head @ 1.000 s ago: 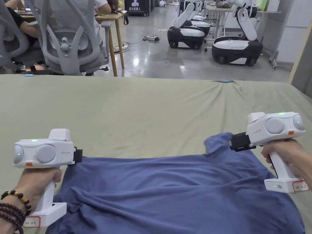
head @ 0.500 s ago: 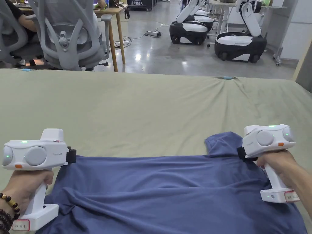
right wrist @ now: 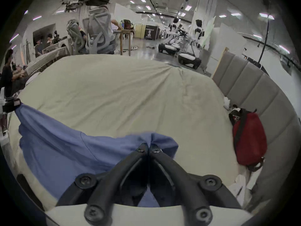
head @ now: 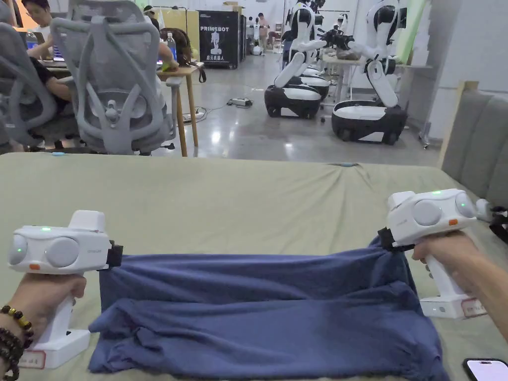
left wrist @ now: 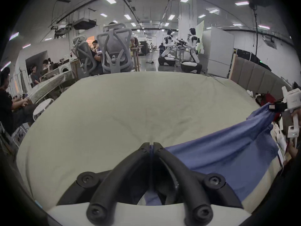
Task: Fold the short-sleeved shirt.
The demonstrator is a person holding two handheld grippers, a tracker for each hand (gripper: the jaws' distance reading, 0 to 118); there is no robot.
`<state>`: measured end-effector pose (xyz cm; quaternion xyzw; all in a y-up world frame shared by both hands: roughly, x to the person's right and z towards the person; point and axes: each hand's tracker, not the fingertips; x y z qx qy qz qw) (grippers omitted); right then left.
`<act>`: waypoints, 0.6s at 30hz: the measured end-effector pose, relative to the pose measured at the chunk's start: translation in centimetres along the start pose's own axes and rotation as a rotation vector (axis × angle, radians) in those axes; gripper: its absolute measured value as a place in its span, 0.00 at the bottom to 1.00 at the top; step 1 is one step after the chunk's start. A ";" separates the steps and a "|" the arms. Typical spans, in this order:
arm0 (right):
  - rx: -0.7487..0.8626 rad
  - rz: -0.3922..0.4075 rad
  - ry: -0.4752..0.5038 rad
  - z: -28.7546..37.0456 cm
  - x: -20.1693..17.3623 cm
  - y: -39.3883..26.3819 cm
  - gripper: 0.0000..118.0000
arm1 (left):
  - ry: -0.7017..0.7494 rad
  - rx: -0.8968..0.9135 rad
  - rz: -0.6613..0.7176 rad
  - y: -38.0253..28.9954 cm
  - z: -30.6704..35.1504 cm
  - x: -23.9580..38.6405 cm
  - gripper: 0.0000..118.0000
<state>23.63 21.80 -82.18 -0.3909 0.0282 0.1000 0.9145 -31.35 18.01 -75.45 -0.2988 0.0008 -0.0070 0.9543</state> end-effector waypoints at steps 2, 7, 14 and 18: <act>0.012 0.008 0.007 2.3 0.1 -1.7 0.01 | -0.007 0.006 -0.001 -1.2 2.1 0.0 0.01; 0.004 -0.007 0.024 6.2 -0.3 -6.7 0.01 | -0.002 -0.016 -0.014 -4.9 5.4 0.6 0.01; -0.061 0.059 0.027 6.6 -1.0 -12.8 0.01 | -0.028 -0.073 0.042 -9.9 6.8 0.2 0.01; -0.139 0.138 0.014 5.5 -1.7 -15.8 0.01 | -0.062 -0.126 0.028 -12.7 6.6 0.1 0.01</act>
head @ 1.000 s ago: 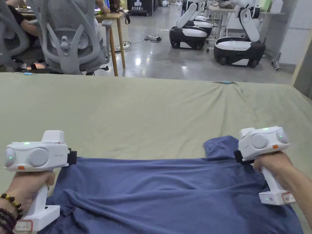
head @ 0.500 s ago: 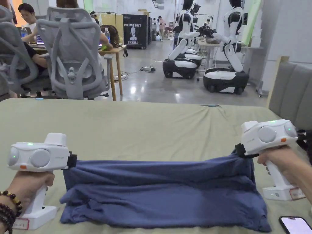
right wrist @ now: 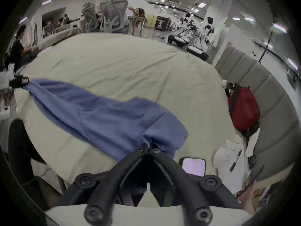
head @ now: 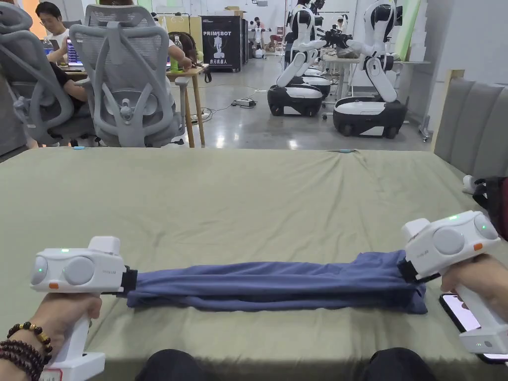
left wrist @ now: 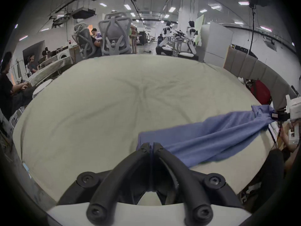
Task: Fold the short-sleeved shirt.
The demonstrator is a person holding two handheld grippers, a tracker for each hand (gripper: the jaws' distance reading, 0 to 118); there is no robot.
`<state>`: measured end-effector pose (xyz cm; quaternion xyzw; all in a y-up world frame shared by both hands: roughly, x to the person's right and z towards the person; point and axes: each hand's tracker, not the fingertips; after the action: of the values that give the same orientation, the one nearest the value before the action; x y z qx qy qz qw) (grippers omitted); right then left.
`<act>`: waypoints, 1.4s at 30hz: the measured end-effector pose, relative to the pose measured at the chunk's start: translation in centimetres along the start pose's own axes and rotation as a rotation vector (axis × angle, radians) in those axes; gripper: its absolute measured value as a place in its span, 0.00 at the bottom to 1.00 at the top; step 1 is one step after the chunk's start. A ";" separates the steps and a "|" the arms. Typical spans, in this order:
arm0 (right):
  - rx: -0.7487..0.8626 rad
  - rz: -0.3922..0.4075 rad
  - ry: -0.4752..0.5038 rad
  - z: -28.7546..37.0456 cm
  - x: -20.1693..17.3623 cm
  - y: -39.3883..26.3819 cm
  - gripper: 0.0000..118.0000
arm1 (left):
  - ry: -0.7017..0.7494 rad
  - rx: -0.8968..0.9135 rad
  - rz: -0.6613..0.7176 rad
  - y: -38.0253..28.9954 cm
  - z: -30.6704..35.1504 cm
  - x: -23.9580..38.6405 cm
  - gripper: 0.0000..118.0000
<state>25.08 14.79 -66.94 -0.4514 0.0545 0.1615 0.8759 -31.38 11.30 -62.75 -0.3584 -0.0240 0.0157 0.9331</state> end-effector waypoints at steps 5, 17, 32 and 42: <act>-0.082 0.000 -0.005 -3.7 -0.8 -2.3 0.01 | -0.016 -0.077 0.028 -2.2 -1.7 -0.4 0.01; -0.047 -0.063 -0.021 -4.1 -0.9 -2.4 0.17 | 0.043 -0.071 0.055 -1.0 -1.6 0.6 0.29; 0.310 -0.098 0.027 5.5 -4.0 1.3 0.00 | 0.033 0.117 0.022 3.6 5.2 1.6 0.00; 0.293 -0.047 0.065 4.7 -5.7 2.1 0.00 | -0.398 0.064 0.402 1.6 2.2 -5.5 0.93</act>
<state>18.79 18.38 -64.39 -0.3248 0.0954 0.1165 0.9337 -36.99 13.74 -62.39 -0.3162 -0.1344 0.2712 0.8991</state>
